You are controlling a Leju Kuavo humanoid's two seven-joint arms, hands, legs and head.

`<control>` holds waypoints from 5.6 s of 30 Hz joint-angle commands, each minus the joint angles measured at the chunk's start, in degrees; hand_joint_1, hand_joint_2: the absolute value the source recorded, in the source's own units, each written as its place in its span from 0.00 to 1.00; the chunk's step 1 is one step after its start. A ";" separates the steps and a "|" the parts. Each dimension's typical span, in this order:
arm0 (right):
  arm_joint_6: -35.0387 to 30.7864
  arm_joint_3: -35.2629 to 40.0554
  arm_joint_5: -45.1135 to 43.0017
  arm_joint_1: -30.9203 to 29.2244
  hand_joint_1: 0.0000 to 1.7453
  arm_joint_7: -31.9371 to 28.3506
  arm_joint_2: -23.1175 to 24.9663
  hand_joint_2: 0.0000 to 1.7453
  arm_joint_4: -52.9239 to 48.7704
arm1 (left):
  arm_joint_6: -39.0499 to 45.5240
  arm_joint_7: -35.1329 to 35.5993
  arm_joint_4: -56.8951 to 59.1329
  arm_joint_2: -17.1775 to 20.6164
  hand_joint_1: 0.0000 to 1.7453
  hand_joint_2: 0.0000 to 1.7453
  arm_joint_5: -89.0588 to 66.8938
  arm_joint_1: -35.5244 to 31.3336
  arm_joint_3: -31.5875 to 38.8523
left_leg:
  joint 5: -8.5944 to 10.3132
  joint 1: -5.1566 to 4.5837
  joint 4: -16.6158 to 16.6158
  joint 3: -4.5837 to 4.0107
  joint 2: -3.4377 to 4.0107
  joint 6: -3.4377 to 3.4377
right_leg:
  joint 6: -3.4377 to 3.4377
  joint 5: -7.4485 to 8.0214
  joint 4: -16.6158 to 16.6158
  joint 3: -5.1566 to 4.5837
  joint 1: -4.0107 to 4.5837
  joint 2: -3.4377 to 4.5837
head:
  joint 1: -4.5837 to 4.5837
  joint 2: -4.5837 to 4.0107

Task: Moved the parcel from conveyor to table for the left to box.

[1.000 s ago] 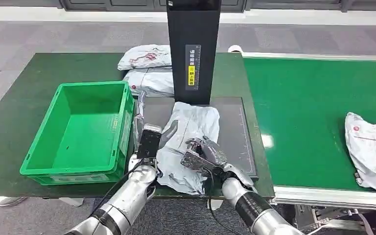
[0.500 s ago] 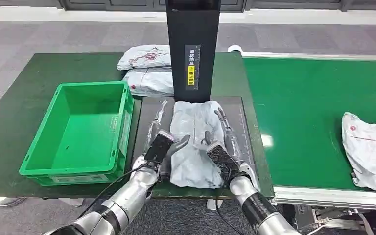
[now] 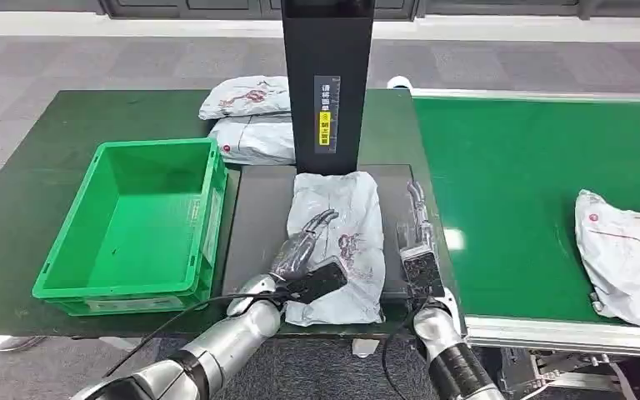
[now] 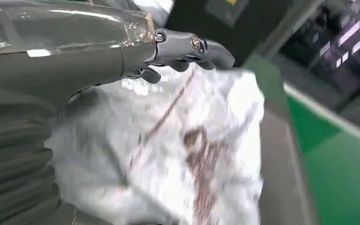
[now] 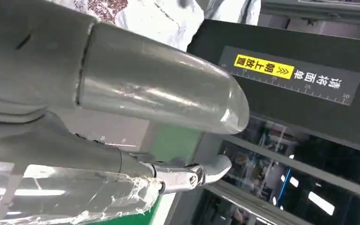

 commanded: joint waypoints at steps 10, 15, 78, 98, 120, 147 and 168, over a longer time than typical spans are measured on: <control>-1.57 -7.01 0.81 1.16 0.00 2.30 -1.86 0.00 -9.38 | -11.16 13.38 6.65 2.06 1.00 1.00 -15.50 -4.84 -12.07 | 0.00 0.00 -0.02 0.03 -0.05 0.02 | -0.03 -0.04 -0.01 0.09 0.01 -0.15 | 0.00 0.00; -0.57 -7.76 2.36 1.15 0.00 3.52 -0.68 0.00 -8.79 | -5.95 11.00 3.73 2.64 1.00 1.00 -15.08 -5.84 -7.31 | 0.02 0.02 0.03 0.02 0.02 0.03 | 0.00 0.00 0.01 0.13 0.04 -0.13 | 0.02 0.00; 2.65 -11.51 4.41 9.95 0.00 7.32 -2.56 0.00 -17.63 | 7.99 0.74 -1.16 13.24 0.00 1.00 -32.13 -6.87 48.27 | 0.34 -0.01 -0.08 -0.18 -0.15 -0.01 | -0.08 0.19 -0.04 -0.12 -0.01 -0.32 | 0.02 0.00; 4.18 -12.38 5.86 9.87 0.00 7.76 -1.95 0.00 -16.09 | -6.02 -7.60 -18.30 11.66 0.00 1.00 4.27 -1.74 44.07 | 0.34 -0.03 -0.05 -0.18 -0.06 0.04 | -0.08 0.18 -0.01 -0.12 -0.02 -0.26 | 0.00 0.00; -10.69 -26.28 23.26 -2.02 0.00 16.59 -10.35 1.00 16.43 | -10.41 -9.05 -8.16 0.13 0.00 1.00 24.69 -2.43 17.63 | 0.32 -0.21 0.05 -0.40 -0.29 0.25 | 0.23 0.32 -0.17 -0.16 -0.21 -0.42 | 0.02 0.00; -14.21 -33.49 51.43 -9.65 0.00 49.50 -18.81 1.00 38.34 | -8.06 -9.44 -4.54 -0.36 0.00 1.00 23.57 -2.10 12.34 | 0.22 -0.33 0.05 -0.45 -0.03 0.42 | 0.31 0.32 -0.14 -0.27 -0.30 -0.25 | 0.02 0.00; 2.24 -27.89 58.45 -13.47 0.00 35.32 -14.20 1.00 40.18 | -8.33 -10.30 -8.06 1.61 0.00 1.00 23.84 -0.02 14.57 | 0.21 -0.28 0.02 -0.43 0.14 0.39 | 0.29 0.35 -0.14 -0.27 -0.26 -0.08 | 0.00 0.00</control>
